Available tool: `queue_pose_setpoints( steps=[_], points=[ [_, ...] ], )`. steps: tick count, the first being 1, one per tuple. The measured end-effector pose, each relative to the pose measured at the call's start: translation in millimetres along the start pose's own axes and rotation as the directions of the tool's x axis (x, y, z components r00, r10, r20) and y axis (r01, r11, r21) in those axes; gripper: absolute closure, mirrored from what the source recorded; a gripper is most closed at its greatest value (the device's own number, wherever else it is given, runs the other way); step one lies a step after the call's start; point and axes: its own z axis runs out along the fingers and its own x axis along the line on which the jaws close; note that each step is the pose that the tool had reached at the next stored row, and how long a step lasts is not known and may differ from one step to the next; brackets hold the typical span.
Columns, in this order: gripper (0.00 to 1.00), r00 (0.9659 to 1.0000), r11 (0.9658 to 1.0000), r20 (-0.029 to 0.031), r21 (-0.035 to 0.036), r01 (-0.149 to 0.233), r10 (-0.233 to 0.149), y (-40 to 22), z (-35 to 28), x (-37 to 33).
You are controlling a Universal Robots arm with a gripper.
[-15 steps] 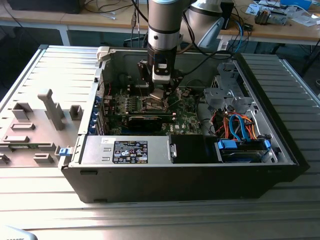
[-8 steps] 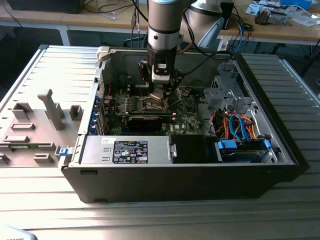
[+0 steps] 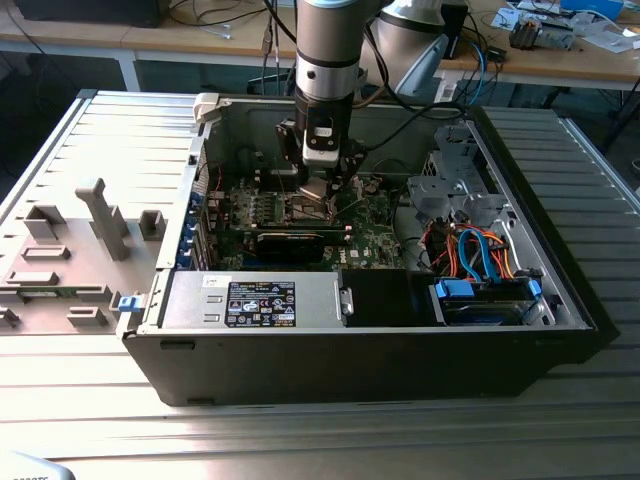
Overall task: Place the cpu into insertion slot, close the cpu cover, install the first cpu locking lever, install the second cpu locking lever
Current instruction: 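Place the cpu into insertion slot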
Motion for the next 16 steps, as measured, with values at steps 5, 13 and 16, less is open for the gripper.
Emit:
queue_pose_setpoints(
  steps=[5,13,16],
  points=[
    [0.46,1.0000,1.0000,0.0002,-0.0001,-0.007,0.007,0.0,0.0,0.0],
    [0.46,0.9998,0.9998,0.0006,-0.0004,-0.020,0.020,0.0,0.0,0.0],
    [0.46,0.9997,0.9997,0.0007,-0.0004,-0.025,0.025,0.0,0.0,0.0]
  ],
)
